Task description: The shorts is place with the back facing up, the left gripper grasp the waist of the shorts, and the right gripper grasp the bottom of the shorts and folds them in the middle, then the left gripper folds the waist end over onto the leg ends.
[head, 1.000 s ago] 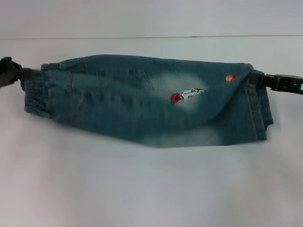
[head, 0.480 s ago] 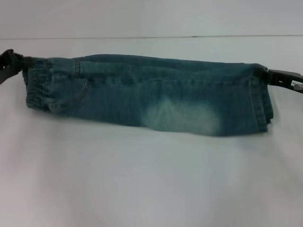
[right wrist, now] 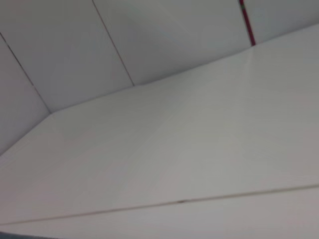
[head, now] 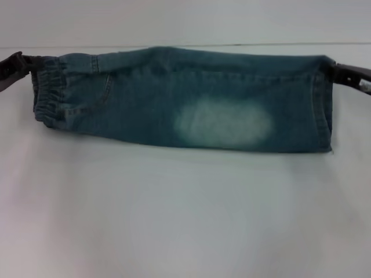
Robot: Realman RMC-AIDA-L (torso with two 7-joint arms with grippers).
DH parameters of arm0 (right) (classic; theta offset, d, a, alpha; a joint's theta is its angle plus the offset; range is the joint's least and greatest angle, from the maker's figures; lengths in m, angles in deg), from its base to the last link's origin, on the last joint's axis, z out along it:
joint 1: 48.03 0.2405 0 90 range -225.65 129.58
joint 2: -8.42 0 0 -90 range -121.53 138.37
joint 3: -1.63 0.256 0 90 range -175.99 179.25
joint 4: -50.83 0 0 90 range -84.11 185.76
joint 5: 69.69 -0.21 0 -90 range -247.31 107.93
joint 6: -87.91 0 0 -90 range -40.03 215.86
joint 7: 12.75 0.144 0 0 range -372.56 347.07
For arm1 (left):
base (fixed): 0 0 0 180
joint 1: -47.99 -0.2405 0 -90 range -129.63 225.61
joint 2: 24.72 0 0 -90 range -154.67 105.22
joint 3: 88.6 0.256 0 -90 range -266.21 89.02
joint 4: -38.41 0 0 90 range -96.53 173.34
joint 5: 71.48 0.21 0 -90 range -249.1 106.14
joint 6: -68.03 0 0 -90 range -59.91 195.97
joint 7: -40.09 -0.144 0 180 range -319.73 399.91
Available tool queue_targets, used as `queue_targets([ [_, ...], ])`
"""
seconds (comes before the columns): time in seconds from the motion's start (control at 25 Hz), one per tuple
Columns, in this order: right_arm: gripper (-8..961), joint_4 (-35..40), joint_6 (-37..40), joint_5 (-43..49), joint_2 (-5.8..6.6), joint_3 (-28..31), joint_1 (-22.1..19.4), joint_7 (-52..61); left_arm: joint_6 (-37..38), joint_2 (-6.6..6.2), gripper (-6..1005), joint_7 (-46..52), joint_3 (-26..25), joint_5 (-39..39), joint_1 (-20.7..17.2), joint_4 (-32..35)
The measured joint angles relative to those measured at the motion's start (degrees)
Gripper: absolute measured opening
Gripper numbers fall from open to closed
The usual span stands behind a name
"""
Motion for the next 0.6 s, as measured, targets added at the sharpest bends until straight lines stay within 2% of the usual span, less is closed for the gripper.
queue_targets([
  [0.28,95,-1.91,-3.74,-0.14,0.12,-0.11,3.88,-2.85,-2.24,0.97,46,-5.45,0.19,-1.96,0.24,-1.53],
  [0.48,104,-2.95,-6.92,-0.10,0.03,-2.13,5.38,-3.44,-3.03,2.29,94,-9.76,0.18,-2.11,0.46,-1.42],
  [0.6,110,-3.67,-8.34,-0.12,0.01,-3.66,5.75,-3.17,-4.04,3.52,123,-12.24,0.18,-2.14,0.62,-0.88],
])
